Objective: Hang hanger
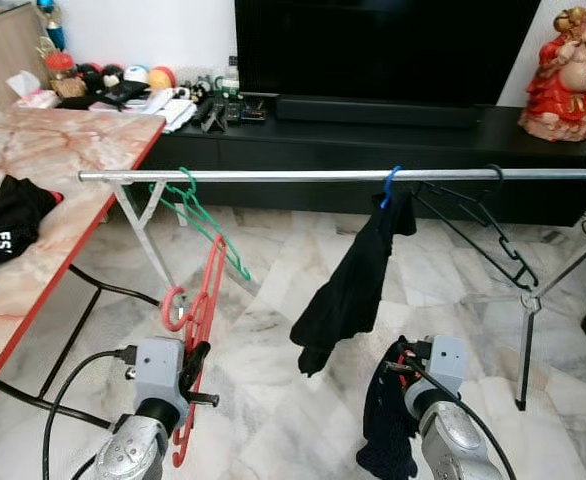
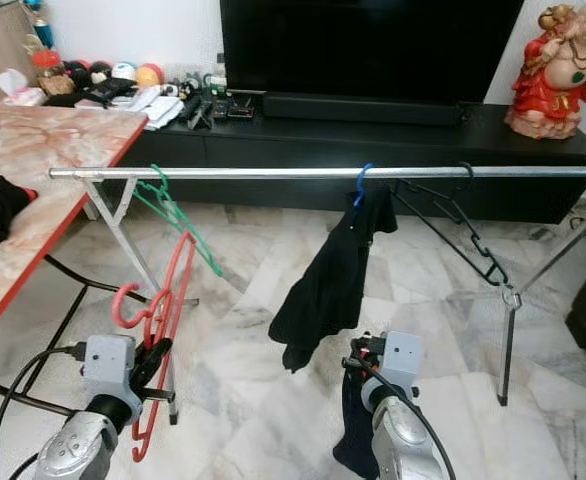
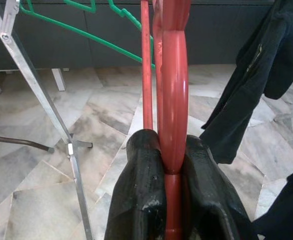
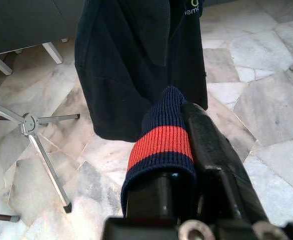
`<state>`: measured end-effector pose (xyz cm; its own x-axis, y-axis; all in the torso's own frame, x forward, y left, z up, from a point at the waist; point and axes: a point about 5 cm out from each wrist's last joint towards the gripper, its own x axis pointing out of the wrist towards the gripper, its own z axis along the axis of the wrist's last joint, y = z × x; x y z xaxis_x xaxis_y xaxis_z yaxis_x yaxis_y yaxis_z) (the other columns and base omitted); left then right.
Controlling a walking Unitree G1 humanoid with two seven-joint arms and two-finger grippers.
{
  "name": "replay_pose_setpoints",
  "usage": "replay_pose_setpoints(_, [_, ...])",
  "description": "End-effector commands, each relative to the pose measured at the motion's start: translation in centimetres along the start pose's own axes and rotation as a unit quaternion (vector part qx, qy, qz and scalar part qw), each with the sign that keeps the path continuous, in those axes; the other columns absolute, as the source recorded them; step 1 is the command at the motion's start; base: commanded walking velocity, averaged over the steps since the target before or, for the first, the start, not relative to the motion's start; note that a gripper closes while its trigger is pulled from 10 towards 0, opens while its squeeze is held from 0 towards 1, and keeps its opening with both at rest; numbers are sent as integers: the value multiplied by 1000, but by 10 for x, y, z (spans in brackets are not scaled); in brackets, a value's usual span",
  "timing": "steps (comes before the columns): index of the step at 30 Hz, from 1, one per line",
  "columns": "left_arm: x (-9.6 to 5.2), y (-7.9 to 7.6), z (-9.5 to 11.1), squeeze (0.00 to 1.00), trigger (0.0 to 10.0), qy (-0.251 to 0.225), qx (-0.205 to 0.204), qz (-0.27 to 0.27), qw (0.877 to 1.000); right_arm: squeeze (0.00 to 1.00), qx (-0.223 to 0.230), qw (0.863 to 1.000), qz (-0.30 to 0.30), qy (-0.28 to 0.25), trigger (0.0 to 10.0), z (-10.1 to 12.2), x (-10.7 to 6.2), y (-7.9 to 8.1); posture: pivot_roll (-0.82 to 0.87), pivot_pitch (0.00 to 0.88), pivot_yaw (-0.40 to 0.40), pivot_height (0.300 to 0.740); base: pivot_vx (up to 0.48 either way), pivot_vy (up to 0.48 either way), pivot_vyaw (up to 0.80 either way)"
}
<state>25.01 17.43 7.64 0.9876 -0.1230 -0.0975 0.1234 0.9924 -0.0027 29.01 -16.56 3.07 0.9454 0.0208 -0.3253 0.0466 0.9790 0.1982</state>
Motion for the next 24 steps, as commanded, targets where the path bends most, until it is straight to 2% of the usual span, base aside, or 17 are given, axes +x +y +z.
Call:
replay_pose_setpoints(1, [0, 1, 5, 0, 10000, -13, -7, 3, 1000, 0, 1, 1000, 2, 1, 10000, 1, 1, 0, 67, 41, -6, 740, 0, 0, -800])
replay_pose_setpoints(4, [0, 2, 6, 0, 10000, -13, -6, 4, 1000, 0, 1, 1000, 3, 1, 10000, 1, 1, 1, 67, 41, -7, 740, 0, 0, -800])
replay_pose_setpoints(13, [-1, 1, 5, 0, 10000, -12, -5, 2, 1000, 0, -1, 1000, 5, 1, 10000, 2, 2, 1, 68, 39, -9, 740, 0, 0, 0])
replay_pose_setpoints(17, [-1, 3, 5, 0, 10000, -13, -6, 5, 1000, 0, -2, 1000, 7, 1, 10000, 2, 2, 2, 69, 40, -11, 740, 0, 0, -800])
replay_pose_setpoints(21, [0, 5, 4, 0, 10000, -9, -27, 14, 999, 0, -3, 1000, 9, 1, 10000, 2, 2, 3, 69, 39, -11, 740, 0, 0, -800])
replay_pose_setpoints(22, [1, 5, 6, 0, 10000, -11, 1, 9, 1000, 0, -3, 1000, 9, 1, 10000, 2, 2, 3, 69, 39, -12, 740, 0, 0, -800])
replay_pose_setpoints(24, [1, 4, 7, 0, 10000, -14, 17, 6, 1000, 0, -3, 1000, 9, 1, 10000, 2, 2, 3, 68, 39, -11, 740, 0, -176, -800])
